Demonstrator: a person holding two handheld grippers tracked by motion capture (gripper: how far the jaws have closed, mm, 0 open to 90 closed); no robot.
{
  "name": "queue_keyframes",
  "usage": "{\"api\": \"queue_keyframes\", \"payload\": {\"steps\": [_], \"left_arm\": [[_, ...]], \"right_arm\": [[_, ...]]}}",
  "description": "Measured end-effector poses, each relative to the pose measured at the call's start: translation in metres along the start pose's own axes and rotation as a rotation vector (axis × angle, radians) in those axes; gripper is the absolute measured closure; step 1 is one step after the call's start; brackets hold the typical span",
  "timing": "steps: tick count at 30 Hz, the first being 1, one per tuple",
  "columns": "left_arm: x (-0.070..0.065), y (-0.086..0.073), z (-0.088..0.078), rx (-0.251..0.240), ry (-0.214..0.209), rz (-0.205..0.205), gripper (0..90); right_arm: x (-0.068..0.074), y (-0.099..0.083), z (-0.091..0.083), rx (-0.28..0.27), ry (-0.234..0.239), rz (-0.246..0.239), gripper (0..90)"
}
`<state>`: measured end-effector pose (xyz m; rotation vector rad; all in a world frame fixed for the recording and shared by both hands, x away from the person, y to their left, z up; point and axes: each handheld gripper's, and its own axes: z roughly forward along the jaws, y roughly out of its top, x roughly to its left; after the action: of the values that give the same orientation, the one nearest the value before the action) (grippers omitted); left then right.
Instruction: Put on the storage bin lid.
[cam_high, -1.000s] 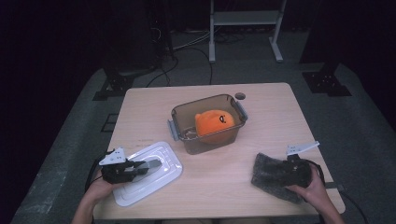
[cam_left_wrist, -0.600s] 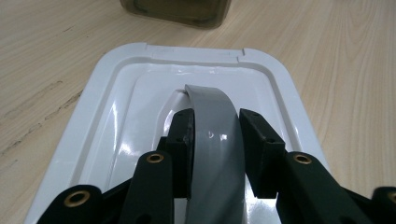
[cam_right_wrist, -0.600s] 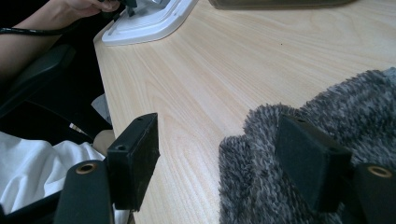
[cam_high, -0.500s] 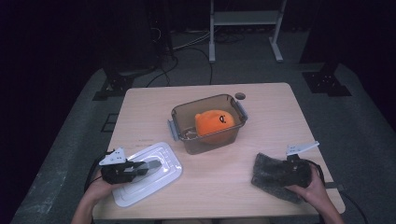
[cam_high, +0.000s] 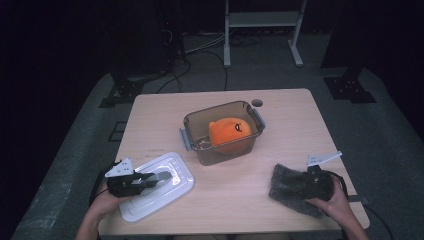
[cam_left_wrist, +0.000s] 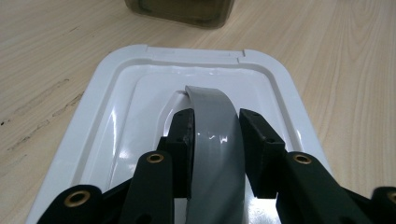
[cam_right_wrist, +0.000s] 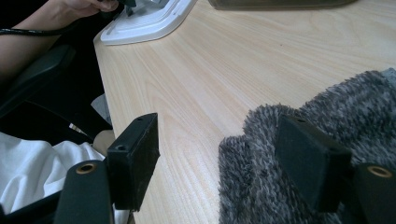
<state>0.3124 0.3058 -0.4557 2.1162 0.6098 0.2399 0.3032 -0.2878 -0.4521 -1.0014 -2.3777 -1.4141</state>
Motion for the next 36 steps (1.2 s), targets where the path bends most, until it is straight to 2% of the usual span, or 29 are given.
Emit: {"api": "queue_keyframes", "payload": {"steps": [18,22,36], "left_arm": [[-0.002,0.004,-0.005,-0.009,-0.002,0.011,66.7],[-0.002,0.006,-0.008,-0.016,0.008,0.019,66.7],[-0.008,0.020,-0.025,-0.048,0.000,0.038,66.7]], "right_arm": [[0.000,0.000,0.000,0.002,0.001,0.000,29.3],[-0.001,0.000,0.000,0.002,0.000,-0.001,29.4],[-0.001,0.000,0.000,0.001,0.000,-0.001,29.4]]}}
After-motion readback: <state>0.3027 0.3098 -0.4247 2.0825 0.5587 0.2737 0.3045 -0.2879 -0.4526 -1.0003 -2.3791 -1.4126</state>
